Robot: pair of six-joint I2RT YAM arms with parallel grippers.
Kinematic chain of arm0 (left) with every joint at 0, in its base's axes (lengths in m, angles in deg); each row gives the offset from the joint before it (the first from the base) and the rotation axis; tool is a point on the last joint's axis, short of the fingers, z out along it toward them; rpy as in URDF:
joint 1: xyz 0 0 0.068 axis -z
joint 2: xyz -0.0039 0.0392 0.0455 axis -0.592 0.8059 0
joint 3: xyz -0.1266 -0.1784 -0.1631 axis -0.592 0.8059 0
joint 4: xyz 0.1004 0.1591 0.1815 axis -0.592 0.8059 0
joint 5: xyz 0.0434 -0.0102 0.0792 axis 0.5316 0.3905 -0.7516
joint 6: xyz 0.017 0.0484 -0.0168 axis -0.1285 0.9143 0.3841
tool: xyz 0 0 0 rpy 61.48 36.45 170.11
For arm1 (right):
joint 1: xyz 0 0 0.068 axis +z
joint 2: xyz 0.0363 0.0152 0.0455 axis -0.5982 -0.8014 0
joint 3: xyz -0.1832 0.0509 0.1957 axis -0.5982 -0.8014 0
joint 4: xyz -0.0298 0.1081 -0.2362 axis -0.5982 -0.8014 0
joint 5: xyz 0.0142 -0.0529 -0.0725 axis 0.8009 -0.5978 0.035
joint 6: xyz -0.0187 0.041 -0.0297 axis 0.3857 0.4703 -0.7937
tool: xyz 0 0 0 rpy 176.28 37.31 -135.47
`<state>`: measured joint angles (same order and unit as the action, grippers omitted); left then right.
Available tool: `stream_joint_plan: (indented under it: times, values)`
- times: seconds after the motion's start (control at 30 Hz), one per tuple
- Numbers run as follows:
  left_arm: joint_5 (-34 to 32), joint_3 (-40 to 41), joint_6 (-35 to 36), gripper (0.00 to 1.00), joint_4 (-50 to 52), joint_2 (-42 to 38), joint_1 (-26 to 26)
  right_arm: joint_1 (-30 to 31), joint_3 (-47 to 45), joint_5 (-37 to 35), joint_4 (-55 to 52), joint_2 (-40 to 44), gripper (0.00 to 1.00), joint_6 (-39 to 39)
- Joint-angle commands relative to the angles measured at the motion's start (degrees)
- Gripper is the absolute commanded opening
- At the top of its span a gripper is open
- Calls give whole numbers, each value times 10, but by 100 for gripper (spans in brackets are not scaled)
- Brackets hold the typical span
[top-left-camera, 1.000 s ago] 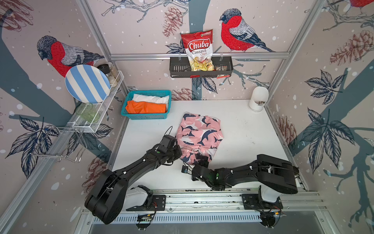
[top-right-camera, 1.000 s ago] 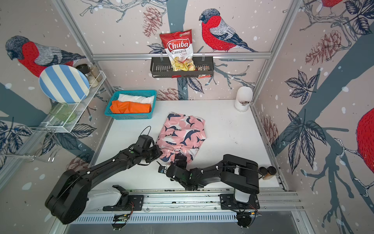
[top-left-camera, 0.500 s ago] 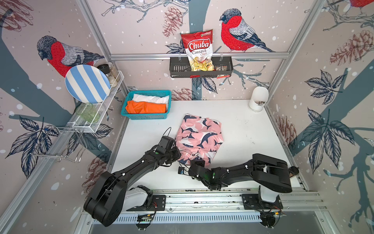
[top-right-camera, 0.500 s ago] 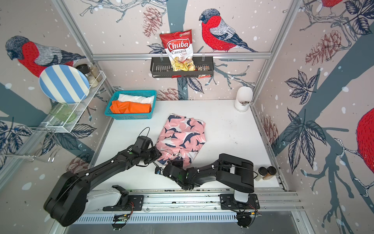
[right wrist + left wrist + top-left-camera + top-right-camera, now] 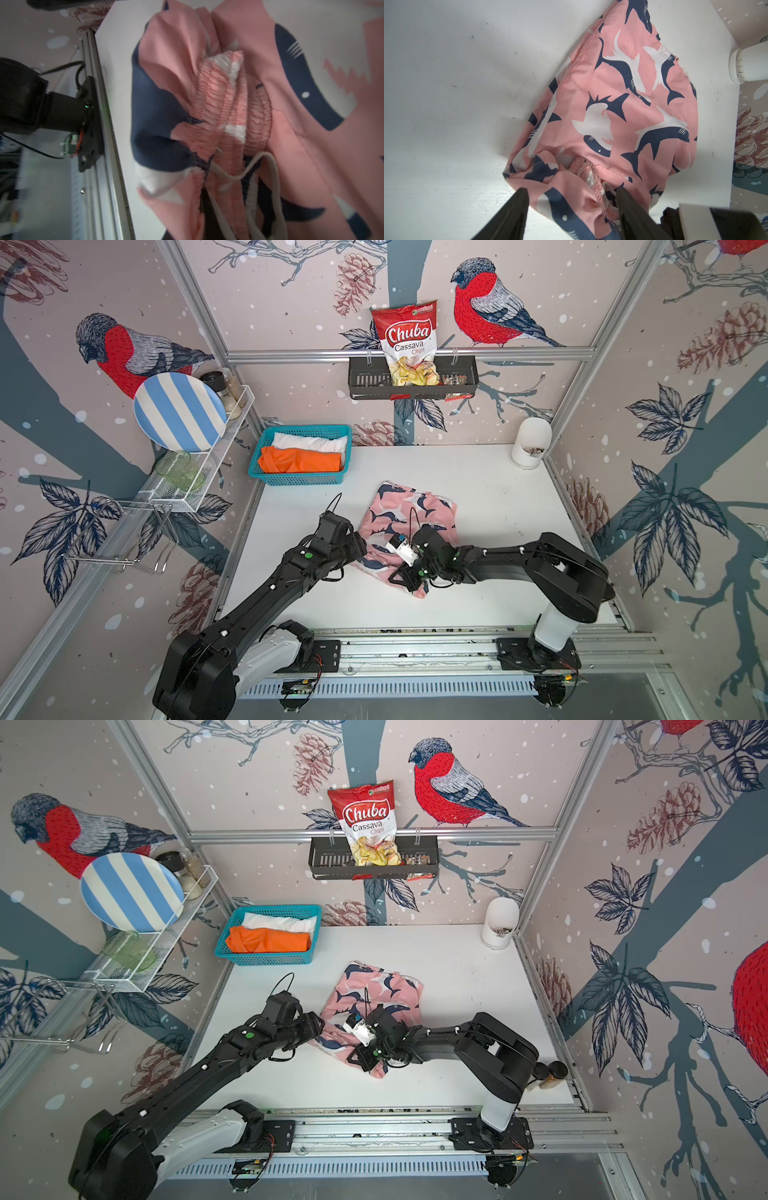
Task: Roll up the shorts
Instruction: Roll the shorts at the center of the board.
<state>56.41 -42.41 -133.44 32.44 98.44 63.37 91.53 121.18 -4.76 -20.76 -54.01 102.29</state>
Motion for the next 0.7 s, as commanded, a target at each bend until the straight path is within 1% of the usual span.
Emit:
stream_joint_plan:
  times: [0.0,0.1,0.23,0.4,0.5,0.6,0.67]
  values:
    - [30,-6,12,69,-2,22,-2,-32,0,147,83,-51,0,171]
    - [44,-3,3,72,-29,47,3,-51,-20,159,140,-82,0,240]
    - [52,7,-4,73,-49,72,6,-72,-43,168,213,-103,0,337]
    - [36,-1,-18,74,-45,57,28,-75,-25,155,165,-110,0,339]
    - [-5,-30,-28,74,-1,34,55,-78,-24,158,164,-110,0,342]
    - [-35,-38,-56,72,33,14,89,-80,-22,161,160,-112,0,343]
    - [-44,-23,-82,70,45,-1,104,-81,-21,162,161,-113,0,343]
